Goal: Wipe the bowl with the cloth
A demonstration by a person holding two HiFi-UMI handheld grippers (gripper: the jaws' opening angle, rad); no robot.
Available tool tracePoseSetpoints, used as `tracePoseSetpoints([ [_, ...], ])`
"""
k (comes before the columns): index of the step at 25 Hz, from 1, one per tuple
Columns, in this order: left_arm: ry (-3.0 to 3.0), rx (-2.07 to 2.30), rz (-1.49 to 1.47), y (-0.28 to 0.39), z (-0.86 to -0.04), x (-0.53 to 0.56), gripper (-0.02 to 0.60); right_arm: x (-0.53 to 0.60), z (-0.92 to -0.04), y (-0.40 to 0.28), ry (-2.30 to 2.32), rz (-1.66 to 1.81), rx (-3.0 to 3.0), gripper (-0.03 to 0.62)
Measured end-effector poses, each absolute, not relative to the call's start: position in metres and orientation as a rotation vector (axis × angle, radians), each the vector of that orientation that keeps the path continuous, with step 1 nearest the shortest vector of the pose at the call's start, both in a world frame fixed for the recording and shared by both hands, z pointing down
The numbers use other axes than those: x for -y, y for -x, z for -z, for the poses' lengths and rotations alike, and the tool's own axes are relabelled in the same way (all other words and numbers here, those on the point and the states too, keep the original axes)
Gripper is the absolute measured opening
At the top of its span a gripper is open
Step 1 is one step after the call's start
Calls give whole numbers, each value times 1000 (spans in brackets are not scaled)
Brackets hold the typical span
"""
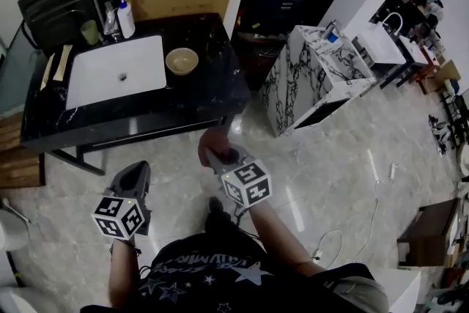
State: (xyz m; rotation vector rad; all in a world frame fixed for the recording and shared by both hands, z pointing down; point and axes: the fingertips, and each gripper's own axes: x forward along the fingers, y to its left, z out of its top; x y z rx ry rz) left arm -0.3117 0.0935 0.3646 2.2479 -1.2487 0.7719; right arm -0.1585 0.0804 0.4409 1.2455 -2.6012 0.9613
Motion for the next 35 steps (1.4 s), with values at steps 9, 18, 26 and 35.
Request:
tracePoseSetpoints([
  [9, -2228, 1355, -790, 262, -389, -45, 9, -29, -477, 105, -1197, -989, 2647, 51],
  [18, -2214, 1487, -701, 236, -399, 5, 9, 14, -493, 74, -1145, -939, 2687, 51],
  [26, -2187, 1354, -660, 235, -414, 53, 9, 56, -507, 81, -1142, -957, 2658, 51],
  [35, -2159, 1293, -672, 249, -437, 141, 109, 135, -510, 80, -1268, -949, 2595, 51],
])
